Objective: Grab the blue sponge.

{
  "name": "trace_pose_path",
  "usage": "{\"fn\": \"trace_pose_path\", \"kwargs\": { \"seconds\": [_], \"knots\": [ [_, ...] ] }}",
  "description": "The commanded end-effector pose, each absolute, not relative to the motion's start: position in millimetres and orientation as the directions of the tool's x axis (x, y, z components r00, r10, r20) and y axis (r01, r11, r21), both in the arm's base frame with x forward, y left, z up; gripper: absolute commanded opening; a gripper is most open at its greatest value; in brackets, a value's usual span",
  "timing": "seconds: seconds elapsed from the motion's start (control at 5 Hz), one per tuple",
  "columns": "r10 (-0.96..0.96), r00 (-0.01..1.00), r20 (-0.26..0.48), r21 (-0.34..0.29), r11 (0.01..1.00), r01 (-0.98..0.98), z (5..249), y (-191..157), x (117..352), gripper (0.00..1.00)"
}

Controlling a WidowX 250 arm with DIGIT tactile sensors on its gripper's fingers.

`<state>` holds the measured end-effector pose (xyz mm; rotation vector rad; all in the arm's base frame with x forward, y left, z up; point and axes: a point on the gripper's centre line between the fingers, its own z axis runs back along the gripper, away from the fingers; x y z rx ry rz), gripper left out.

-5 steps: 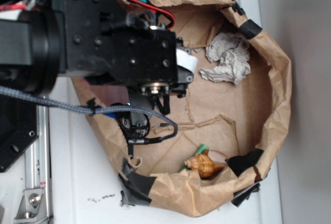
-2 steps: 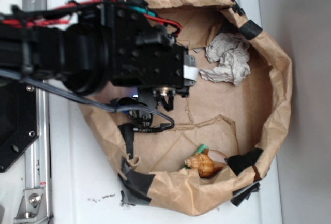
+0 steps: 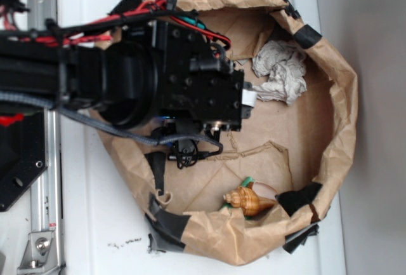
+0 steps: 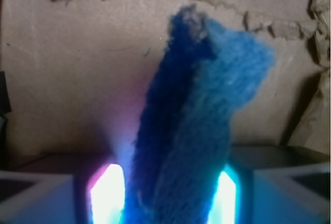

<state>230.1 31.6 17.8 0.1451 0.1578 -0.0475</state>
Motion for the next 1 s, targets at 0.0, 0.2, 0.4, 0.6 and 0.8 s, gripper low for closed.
{"fn": "trace_pose_path", "kwargs": {
  "seconds": [0.0,0.2,0.4,0.6,0.8],
  "knots": [
    [0.166,0.984,0.065,0.143,0.974,-0.174,108,20,241,0.00],
    [0.197,0.976,0.092,0.050,0.978,-0.202,159,17,246,0.00],
    [0.238,0.969,0.067,0.055,0.969,-0.241,163,10,248,0.00],
    [0.339,0.939,0.047,0.041,0.939,-0.341,151,7,251,0.00],
    [0.326,0.945,0.034,0.055,0.943,-0.327,154,10,247,0.23]
  ]
}}
